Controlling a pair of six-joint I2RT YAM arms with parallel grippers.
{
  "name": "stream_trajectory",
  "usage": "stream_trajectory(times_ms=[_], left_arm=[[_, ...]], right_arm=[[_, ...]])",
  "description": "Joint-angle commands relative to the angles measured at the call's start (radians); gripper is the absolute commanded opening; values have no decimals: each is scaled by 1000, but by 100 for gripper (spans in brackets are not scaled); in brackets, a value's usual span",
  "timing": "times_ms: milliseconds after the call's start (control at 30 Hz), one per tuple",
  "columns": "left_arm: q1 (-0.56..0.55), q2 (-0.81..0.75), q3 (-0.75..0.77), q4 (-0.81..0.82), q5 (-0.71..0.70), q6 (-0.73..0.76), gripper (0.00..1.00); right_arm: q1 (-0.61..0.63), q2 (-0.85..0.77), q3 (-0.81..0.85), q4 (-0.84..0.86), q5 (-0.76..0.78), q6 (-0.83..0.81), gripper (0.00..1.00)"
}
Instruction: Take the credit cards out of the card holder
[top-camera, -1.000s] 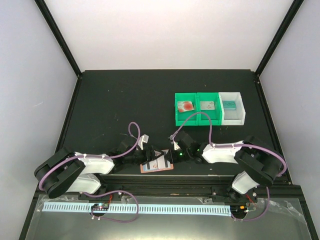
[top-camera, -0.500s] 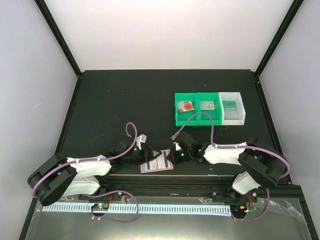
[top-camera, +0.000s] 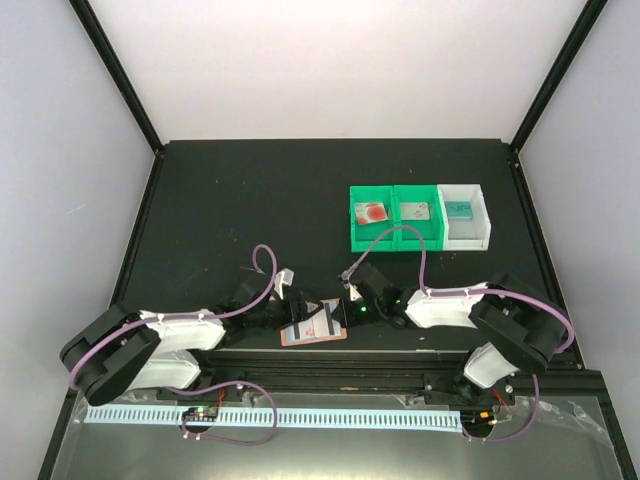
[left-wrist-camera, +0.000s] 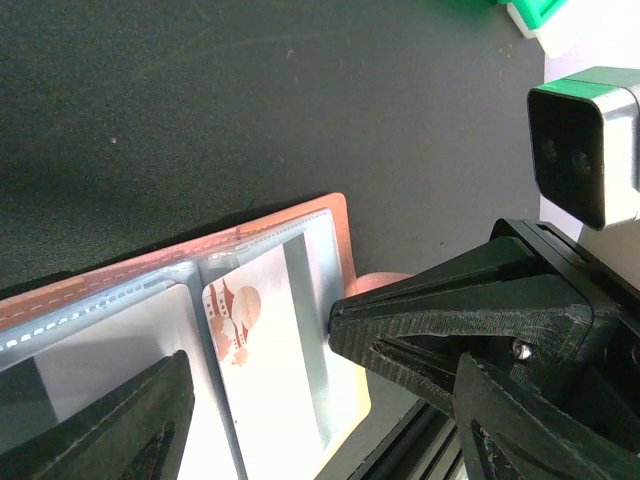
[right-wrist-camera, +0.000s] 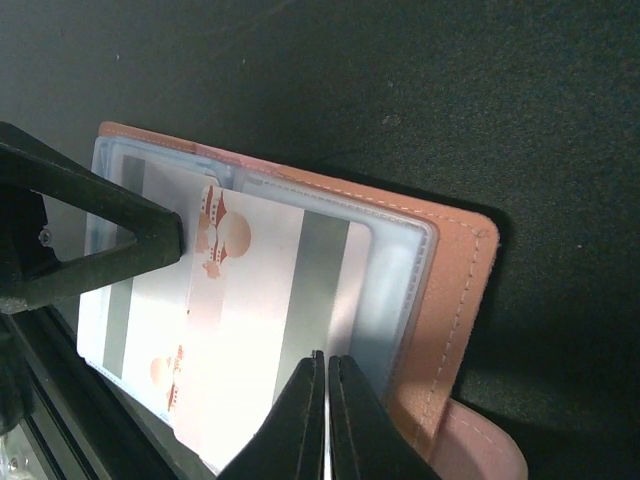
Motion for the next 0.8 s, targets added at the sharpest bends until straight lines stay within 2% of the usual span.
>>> stream_trajectory(times_ms=[0, 133, 500, 633, 767], left_arm=[[1, 32, -6, 11, -16, 0, 73], [0, 91, -4, 52, -5, -4, 69], [-11, 153, -14, 145, -13, -21, 45], [-13, 164, -29, 207, 4, -32, 32], [-13, 134, -26, 167, -8, -27, 15]], right_arm=[[0, 27, -29, -30, 2, 11, 6], [0, 28, -37, -17, 6, 16, 6], [0, 25, -68, 55, -24, 42, 6], [-1, 31, -78, 74, -30, 48, 6], [-1, 30, -80, 73, -13, 50, 5]])
